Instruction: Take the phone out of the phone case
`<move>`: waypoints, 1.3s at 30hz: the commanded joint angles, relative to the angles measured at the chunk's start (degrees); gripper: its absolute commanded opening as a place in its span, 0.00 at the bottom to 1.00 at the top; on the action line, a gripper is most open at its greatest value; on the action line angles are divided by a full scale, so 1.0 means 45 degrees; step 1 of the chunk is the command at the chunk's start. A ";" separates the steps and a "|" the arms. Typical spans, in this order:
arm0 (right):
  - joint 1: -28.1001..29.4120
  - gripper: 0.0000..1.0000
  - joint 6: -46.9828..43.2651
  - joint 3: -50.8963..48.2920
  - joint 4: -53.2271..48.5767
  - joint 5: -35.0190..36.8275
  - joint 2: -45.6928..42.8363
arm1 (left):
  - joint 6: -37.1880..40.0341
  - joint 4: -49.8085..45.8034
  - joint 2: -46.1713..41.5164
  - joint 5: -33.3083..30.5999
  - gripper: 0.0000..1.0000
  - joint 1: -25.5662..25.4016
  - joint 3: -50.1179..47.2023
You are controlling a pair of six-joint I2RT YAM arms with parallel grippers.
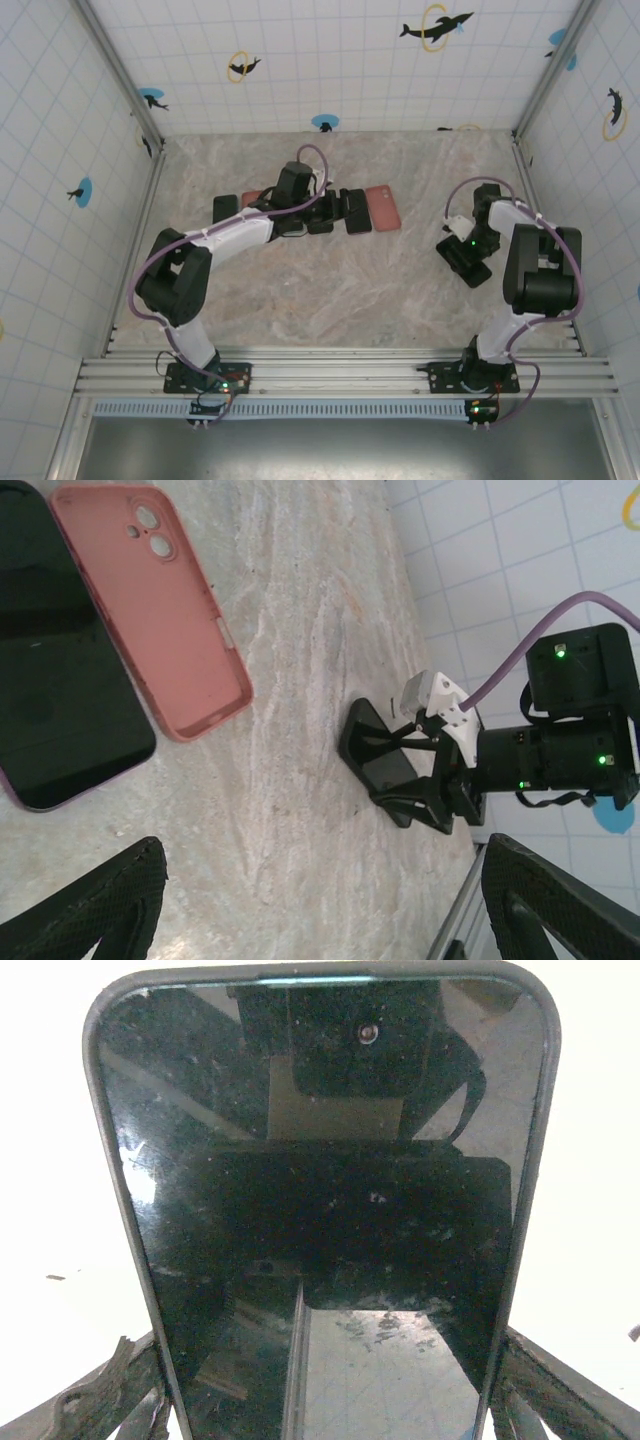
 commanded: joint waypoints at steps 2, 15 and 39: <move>0.0316 0.51 0.0567 -0.0291 -0.0100 -0.1974 -0.0531 | -0.0772 0.1242 0.0355 -0.0230 0.81 -0.0424 0.0223; 0.1089 0.50 0.2803 -0.0236 0.1068 -0.5884 -0.2392 | -0.2203 0.3035 0.2485 -0.1552 0.72 -0.2009 0.1528; 0.2737 0.49 0.5825 -0.0319 0.3164 -0.7712 -0.3348 | -0.1188 0.0735 0.3661 -0.1838 0.16 -0.2779 0.3798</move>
